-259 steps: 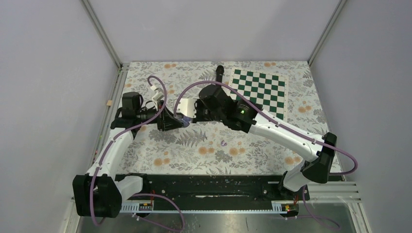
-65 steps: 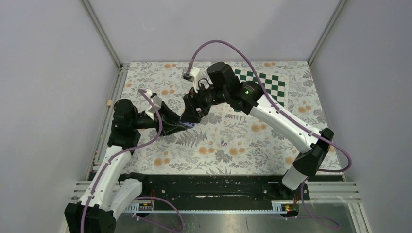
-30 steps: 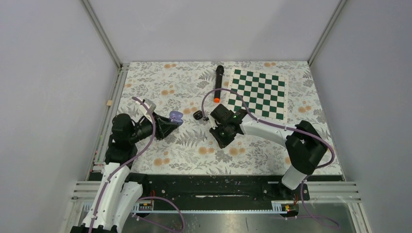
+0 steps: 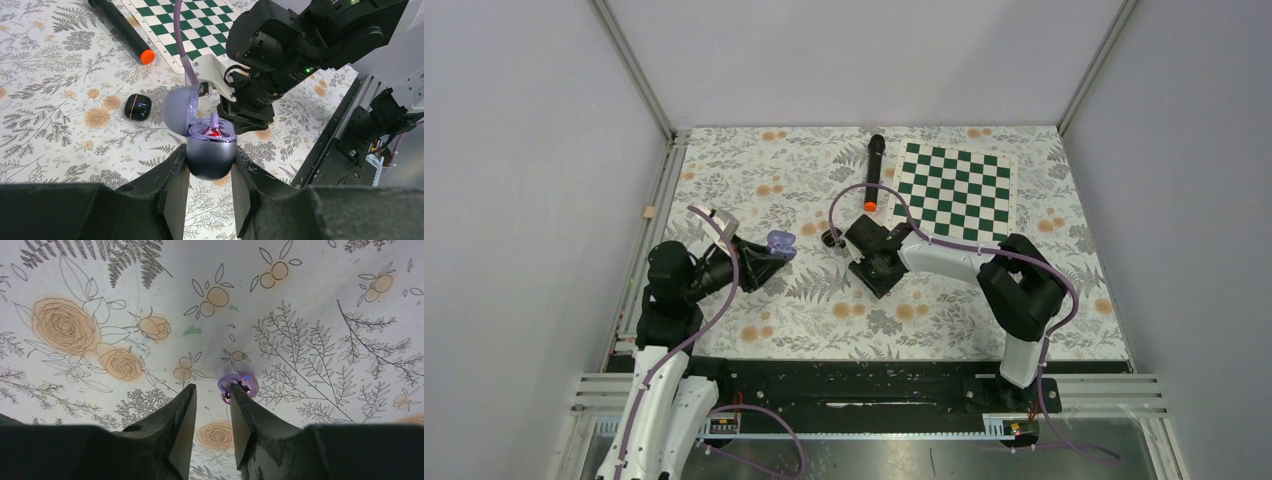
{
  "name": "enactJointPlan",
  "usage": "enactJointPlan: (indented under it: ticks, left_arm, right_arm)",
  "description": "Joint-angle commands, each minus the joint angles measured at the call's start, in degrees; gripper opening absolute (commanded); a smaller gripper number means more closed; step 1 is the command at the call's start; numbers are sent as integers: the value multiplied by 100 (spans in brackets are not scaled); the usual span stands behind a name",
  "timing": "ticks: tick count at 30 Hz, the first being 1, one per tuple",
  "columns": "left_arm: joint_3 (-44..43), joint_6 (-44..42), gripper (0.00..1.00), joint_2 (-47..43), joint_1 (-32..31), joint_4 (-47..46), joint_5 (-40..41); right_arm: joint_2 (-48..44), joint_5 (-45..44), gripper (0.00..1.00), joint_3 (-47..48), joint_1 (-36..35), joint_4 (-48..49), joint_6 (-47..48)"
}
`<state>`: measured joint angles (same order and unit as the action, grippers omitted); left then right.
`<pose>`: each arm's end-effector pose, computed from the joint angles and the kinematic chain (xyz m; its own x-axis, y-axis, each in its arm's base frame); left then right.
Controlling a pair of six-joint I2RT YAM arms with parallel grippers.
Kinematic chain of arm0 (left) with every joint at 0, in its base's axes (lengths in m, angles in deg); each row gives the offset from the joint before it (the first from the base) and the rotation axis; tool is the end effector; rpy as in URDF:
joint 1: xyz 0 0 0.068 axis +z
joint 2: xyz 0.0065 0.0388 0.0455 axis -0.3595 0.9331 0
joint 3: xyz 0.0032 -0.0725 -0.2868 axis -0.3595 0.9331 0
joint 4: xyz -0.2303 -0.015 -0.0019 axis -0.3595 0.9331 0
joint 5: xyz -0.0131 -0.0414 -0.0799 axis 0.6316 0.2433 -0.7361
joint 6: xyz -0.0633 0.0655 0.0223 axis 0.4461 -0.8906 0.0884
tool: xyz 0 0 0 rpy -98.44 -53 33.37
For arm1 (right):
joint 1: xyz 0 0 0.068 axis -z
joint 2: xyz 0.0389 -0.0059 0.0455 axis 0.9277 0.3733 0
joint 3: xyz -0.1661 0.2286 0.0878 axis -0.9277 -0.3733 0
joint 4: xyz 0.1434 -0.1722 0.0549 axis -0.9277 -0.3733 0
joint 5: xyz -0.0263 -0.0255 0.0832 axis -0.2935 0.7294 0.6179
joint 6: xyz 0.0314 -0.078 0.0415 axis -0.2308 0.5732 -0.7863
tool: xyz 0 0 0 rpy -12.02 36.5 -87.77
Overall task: Insert the wireless bluetooth earbuds into the charging case
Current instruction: Pick up the right earbud from the center of the board.
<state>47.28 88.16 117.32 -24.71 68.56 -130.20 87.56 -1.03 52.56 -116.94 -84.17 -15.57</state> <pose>0.1122 -0.0699 0.3020 -0.3022 -0.0875 -0.9492 0.7298 0.6193 -0.2895 0.2402 0.2727 0.1674 -0.6052 -0.6966 -0.3853 -0.7500 0.6612 -0.0175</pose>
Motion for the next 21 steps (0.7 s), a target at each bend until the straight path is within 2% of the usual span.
enactJointPlan:
  ticks: [1, 8, 21]
  left_arm:
    - [-91, 98, 0, -31, 43, -357, 87]
    - [-87, 168, 0, -1, 65, -433, 92]
    - [-112, 193, 0, -39, 90, -395, 76]
  right_arm:
    - [18, -368, 39, 151, 4, -80, 174]
    - [-33, -509, 39, 108, 17, -50, 115]
    - [239, -215, 32, 214, 26, 191, 693]
